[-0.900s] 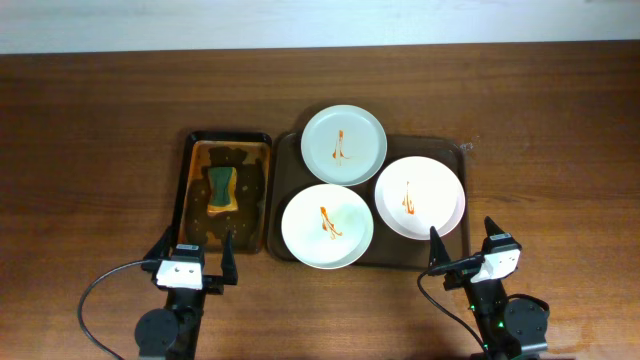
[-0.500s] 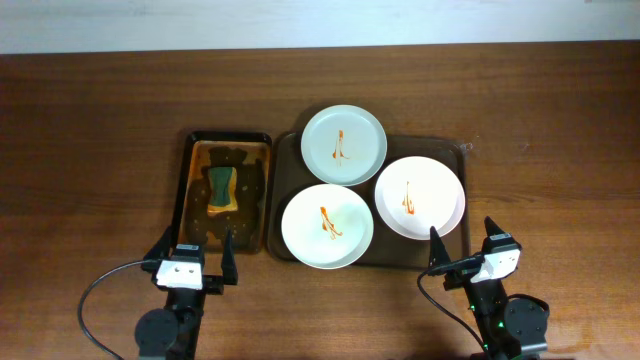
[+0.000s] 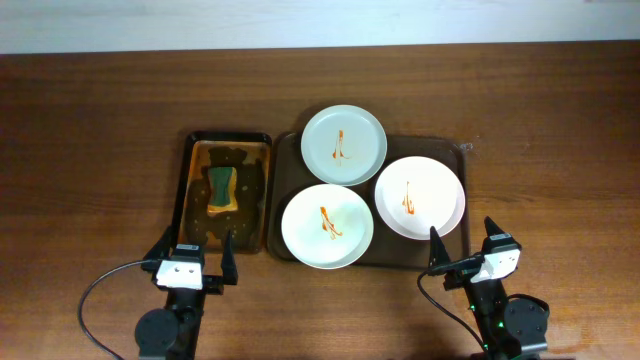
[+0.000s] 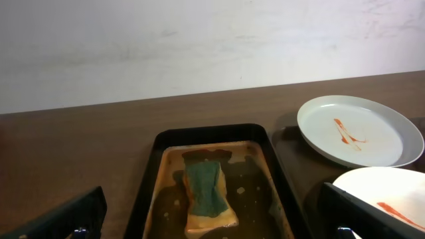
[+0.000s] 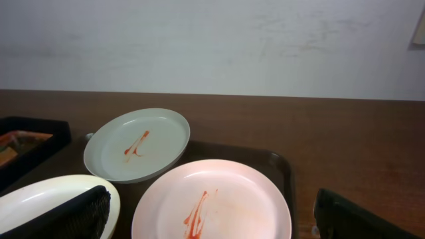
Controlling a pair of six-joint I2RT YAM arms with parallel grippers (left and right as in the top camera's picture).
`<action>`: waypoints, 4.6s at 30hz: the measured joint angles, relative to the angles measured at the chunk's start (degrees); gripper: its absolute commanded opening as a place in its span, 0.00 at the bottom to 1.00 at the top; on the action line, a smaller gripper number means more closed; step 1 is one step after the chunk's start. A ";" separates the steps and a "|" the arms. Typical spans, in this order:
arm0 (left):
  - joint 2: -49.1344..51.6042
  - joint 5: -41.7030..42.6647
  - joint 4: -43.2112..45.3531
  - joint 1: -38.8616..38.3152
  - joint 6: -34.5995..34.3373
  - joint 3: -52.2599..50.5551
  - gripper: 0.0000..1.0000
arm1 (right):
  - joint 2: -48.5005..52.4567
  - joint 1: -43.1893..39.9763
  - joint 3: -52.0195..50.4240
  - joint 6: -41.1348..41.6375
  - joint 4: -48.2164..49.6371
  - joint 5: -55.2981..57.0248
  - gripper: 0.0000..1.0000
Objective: Clean dirty plates on tray and stack at the side
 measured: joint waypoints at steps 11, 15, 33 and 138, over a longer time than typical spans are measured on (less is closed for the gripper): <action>0.00 -0.02 0.00 0.00 0.00 0.00 1.00 | 0.00 0.00 0.00 0.02 0.00 0.02 0.98; 0.00 -0.02 0.00 0.00 0.00 0.00 1.00 | 0.00 0.00 0.00 0.00 0.00 0.02 0.98; 0.00 1.09 0.09 0.00 -0.63 0.00 1.00 | 0.00 0.00 0.00 0.24 0.00 0.02 0.98; 103.95 -2.38 -23.50 0.00 -6.84 62.69 0.28 | 92.19 13.66 48.59 29.55 -27.34 -18.73 0.22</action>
